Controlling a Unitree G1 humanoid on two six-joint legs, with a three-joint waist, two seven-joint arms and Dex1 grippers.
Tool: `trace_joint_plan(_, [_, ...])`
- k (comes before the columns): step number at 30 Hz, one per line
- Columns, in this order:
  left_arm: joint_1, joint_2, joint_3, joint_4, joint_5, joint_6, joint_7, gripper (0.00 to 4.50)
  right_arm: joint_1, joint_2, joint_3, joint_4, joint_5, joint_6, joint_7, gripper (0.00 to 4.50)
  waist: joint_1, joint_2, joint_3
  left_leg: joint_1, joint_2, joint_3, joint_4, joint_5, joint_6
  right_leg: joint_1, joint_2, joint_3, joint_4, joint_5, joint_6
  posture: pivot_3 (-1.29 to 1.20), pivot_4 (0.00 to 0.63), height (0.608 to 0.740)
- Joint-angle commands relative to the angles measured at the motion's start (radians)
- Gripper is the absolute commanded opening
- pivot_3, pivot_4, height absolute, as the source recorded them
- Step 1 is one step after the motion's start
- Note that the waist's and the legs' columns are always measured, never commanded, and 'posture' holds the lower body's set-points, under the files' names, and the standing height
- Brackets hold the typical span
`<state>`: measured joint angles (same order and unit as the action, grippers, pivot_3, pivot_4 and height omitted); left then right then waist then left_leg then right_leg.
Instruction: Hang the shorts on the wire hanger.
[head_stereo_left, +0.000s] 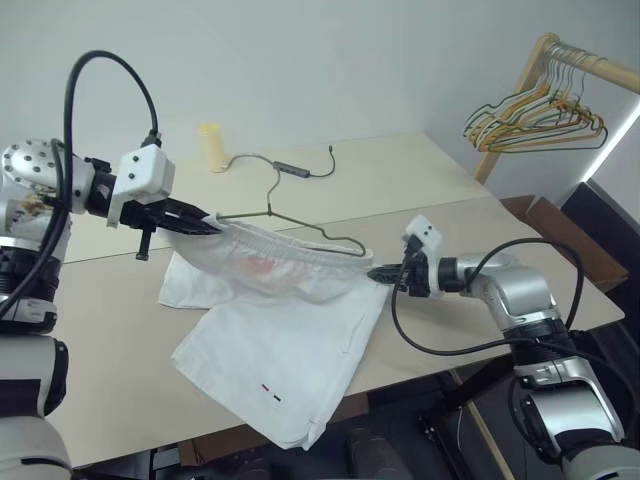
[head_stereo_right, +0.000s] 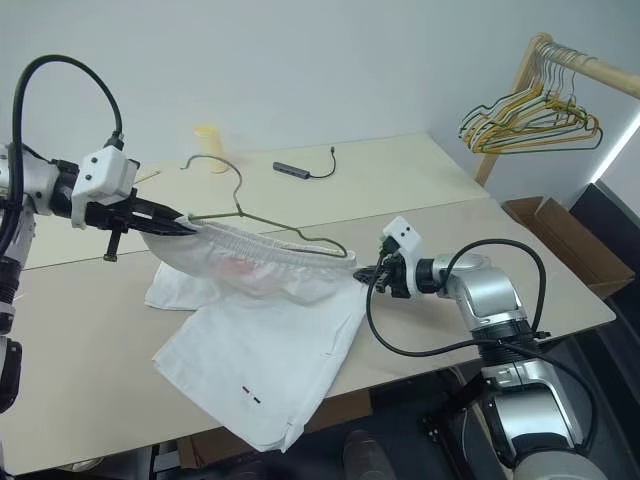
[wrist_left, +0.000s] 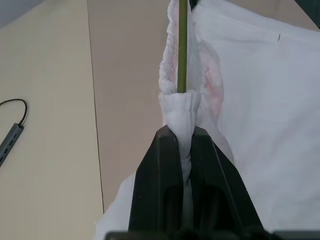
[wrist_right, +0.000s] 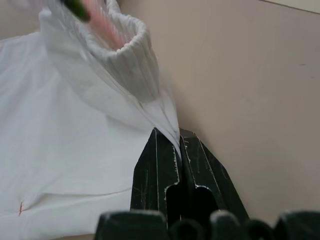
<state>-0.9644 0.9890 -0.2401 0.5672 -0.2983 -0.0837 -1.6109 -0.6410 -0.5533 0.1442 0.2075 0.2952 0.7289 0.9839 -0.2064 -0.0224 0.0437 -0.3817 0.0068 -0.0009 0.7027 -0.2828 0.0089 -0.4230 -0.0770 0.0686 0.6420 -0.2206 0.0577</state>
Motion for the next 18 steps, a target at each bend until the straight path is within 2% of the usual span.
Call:
trace_joint_plan(1, [-0.014,0.023,0.020,0.034,0.040,-0.023,-0.004,0.00,-0.010,-0.045,-0.026,-0.007,-0.019,-0.041,0.001,0.02,0.000,0.000,0.000,0.000,0.000,0.000,0.000,0.000,0.000,0.000,0.000,0.000,0.000,0.000,0.000,-0.14,0.000,0.740])
trace_joint_plan(4, [-0.014,0.009,0.026,0.061,0.085,-0.044,-0.002,0.00,-0.002,-0.059,-0.019,-0.025,-0.029,-0.066,0.001,0.02,-0.001,0.000,0.000,0.000,0.000,0.000,0.000,0.000,0.000,0.000,0.000,0.000,0.000,0.000,0.000,-0.14,0.000,0.740])
trace_joint_plan(9, [-0.010,-0.025,0.037,0.065,0.147,-0.079,0.046,0.00,0.019,-0.104,0.027,-0.116,-0.122,-0.214,-0.015,0.02,0.001,0.000,0.000,0.000,0.000,0.000,0.000,0.000,0.000,0.000,0.000,0.000,0.000,0.000,0.000,-0.15,0.000,0.740])
trace_joint_plan(14, [0.003,-0.068,0.048,0.019,0.171,-0.083,0.098,0.00,-0.032,-0.139,0.084,-0.239,-0.232,-0.350,-0.024,0.02,0.000,0.000,0.000,-0.001,0.000,0.000,0.000,0.000,0.000,0.000,0.000,0.000,0.000,0.000,0.001,-0.15,0.000,0.740])
trace_joint_plan(18, [0.020,-0.089,0.054,0.001,0.192,-0.086,0.126,0.00,-0.082,-0.133,0.098,-0.283,-0.271,-0.356,-0.025,0.02,-0.002,0.000,0.000,0.000,0.000,0.001,0.001,0.000,0.000,0.000,0.000,0.001,0.000,0.000,0.001,-0.15,0.000,0.740])
